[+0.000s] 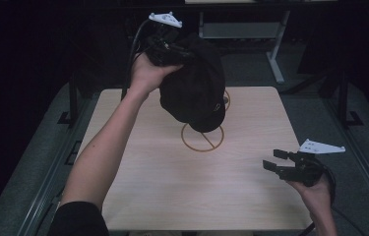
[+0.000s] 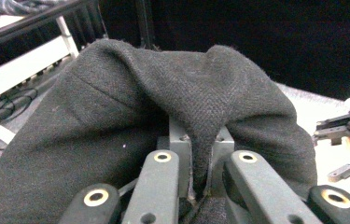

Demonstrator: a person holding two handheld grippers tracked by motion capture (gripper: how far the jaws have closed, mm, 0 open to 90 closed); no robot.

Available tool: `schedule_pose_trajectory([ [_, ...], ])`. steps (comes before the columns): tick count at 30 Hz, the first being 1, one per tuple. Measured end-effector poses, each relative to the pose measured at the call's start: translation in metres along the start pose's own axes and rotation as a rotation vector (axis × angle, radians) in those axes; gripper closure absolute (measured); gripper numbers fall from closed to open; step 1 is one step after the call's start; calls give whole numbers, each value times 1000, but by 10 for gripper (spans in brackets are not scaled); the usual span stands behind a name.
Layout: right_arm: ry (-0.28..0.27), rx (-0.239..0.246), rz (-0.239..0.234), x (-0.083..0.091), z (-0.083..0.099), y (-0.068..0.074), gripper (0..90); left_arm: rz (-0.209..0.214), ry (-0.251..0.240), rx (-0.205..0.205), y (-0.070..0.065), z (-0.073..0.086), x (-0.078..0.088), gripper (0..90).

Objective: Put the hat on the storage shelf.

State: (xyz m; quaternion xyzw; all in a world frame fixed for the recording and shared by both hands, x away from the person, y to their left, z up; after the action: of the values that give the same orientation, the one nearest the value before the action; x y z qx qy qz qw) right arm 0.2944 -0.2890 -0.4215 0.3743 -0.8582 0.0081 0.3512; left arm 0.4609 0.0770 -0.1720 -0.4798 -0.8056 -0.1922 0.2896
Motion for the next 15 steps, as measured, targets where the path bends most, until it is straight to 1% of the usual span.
schedule_pose_trajectory([
  [1,0,0,0,0,0,0,289,0,0,0,0,0,0,843],
  [2,1,-5,-4,-1,1,-1,291,-2,18,5,3,-2,-8,843],
  [3,6,-4,-2,-2,2,-1,292,-2,18,5,3,-2,-8,843],
  [4,12,-1,1,-2,2,-2,293,2,25,20,5,-3,-15,842],
  [5,16,-3,0,-3,2,-2,295,2,25,20,5,-3,-15,842],
  [6,14,-4,-2,-3,2,-3,297,-5,42,24,6,-4,-23,841],
  [8,12,-11,-5,-3,2,-5,301,-6,61,33,6,-5,-33,841],
  [9,11,-13,-8,-3,2,-5,302,-6,61,33,6,-5,-33,841],
  [10,14,-11,-7,-5,2,-5,303,-9,85,39,7,-6,-45,841],
  [11,14,-11,-7,-5,2,-5,303,-9,85,39,7,-6,-45,840],
  [12,23,-6,-10,-7,2,-4,307,-7,105,42,6,-7,-59,840],
  [13,23,-6,-10,-7,2,-4,307,-7,105,42,6,-7,-59,839],
  [14,28,-1,-13,-9,1,-4,310,-24,129,38,6,-9,-72,833],
  [15,28,-1,-13,-9,1,-4,310,-24,129,38,6,-9,-72,815],
])
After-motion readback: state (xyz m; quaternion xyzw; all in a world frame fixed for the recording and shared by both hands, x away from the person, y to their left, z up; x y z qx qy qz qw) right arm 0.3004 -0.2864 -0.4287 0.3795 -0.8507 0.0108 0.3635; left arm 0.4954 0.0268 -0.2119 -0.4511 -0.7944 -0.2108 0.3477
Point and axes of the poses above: each handheld gripper's, and its own axes: x roughly backward along the jaws, z roughly out of its underside, y roughly to its left, the point moved 2 cm from there along -x, roughly forward along the jaws, and after that the axes turned 11 degrees about y, right-handed, at the moved point
